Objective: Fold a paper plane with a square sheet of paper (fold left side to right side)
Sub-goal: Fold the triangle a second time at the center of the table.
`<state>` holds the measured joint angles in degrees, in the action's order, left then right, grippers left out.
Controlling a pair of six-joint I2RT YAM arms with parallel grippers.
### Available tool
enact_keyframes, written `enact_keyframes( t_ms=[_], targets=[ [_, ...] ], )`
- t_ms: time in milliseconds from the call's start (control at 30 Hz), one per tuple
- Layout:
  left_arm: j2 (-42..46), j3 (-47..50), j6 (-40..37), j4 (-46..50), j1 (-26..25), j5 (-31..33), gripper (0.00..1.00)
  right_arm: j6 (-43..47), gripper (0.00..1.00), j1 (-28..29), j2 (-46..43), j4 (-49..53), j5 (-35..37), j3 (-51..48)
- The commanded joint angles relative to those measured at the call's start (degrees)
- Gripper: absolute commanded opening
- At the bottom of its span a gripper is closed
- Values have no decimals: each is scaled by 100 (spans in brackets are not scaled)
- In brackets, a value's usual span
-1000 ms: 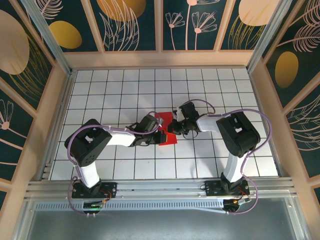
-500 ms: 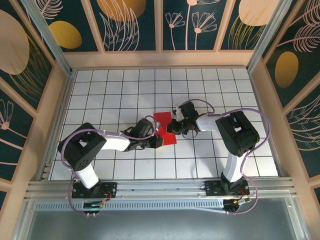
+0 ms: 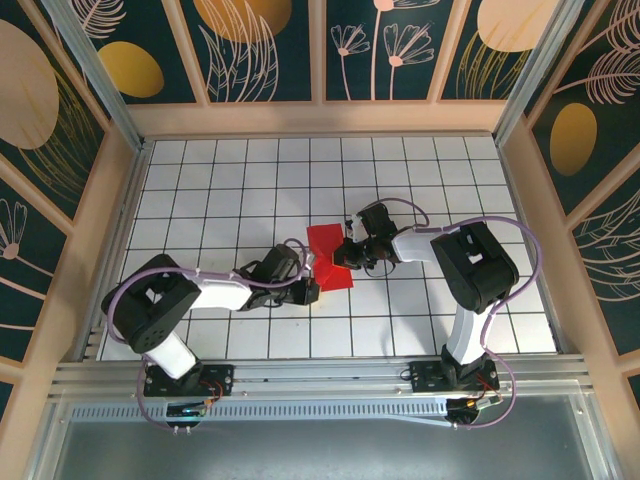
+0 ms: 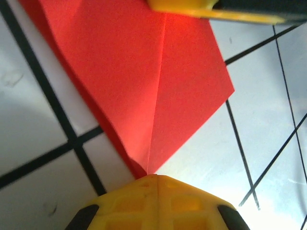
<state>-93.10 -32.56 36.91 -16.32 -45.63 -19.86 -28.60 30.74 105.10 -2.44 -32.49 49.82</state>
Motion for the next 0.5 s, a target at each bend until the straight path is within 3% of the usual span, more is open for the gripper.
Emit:
enact_keyframes(
  t_ms=[0,200,467],
  targets=[
    [425,33,22,458,-21,212,1,166,0,11,334,571,393,-47],
    [914,-189,89,654,241,310,1,167,0,24,323,569,375,-34],
    [-29,-958,51,458,280,44,0,139,0,24,342,539,357,-47]
  ],
)
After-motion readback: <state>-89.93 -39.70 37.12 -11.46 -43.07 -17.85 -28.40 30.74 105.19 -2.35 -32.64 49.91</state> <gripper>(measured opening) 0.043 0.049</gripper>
